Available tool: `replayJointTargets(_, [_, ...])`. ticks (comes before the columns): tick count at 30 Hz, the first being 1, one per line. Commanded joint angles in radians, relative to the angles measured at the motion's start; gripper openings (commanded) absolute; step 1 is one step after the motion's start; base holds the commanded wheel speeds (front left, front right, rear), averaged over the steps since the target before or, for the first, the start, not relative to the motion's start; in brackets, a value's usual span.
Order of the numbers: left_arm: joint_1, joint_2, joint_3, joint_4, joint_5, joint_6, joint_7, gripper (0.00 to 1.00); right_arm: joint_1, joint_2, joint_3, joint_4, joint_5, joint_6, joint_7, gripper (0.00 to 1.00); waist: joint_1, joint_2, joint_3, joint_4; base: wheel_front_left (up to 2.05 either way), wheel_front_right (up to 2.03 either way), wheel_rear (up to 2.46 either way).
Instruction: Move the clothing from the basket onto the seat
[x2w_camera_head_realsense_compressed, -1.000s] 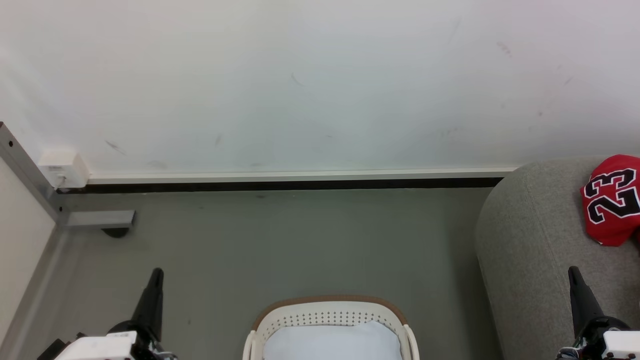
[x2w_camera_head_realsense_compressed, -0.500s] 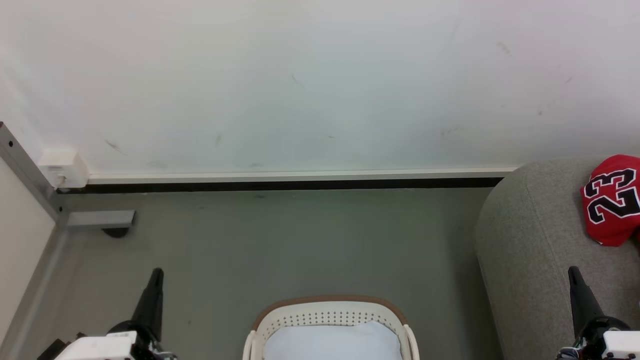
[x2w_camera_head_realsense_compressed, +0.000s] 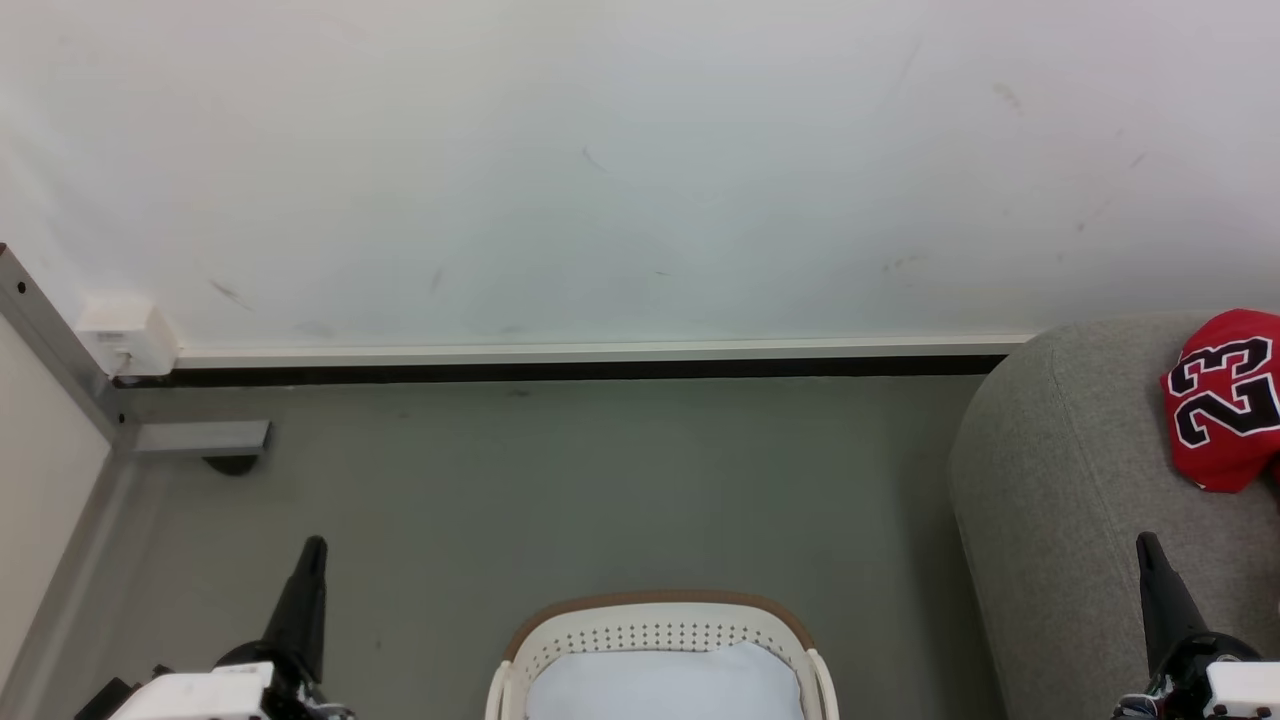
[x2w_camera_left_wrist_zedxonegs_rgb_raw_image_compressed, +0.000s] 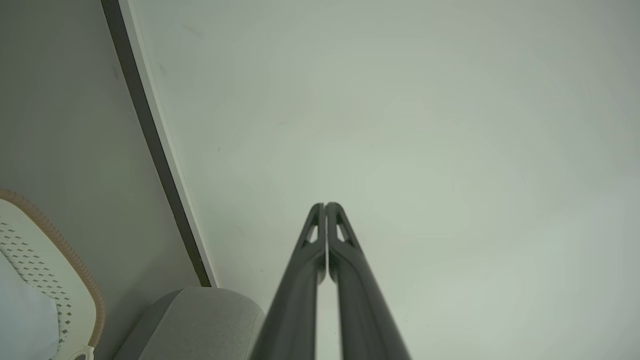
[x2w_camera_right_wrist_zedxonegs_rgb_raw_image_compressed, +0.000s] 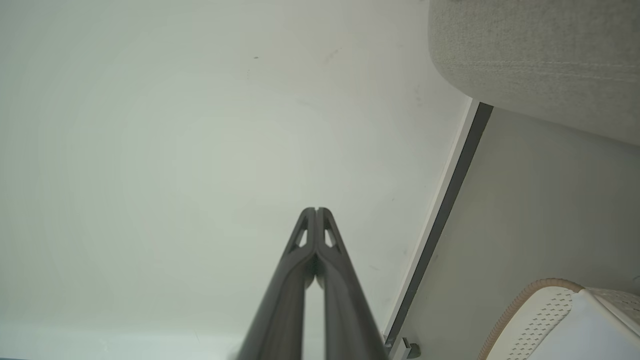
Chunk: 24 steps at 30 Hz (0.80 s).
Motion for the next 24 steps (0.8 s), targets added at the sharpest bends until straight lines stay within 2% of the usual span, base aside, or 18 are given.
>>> replayJointTargets(1, [-0.008,0.007,0.002,-0.004,-0.014,-0.006,0.003,0.0,-0.012,0.0,-0.004,-0.005,0.001,-0.002,0.003,0.0,0.0,0.0,0.0,0.0,0.0,0.0,0.0])
replayJointTargets(24, [-0.008,0.007,0.002,-0.004,-0.014,-0.006,0.004,0.0,-0.012,0.0,-0.004,-0.005,0.001,-0.002,0.003,0.0,0.0,0.0,0.0,0.0,0.0,0.0,0.0])
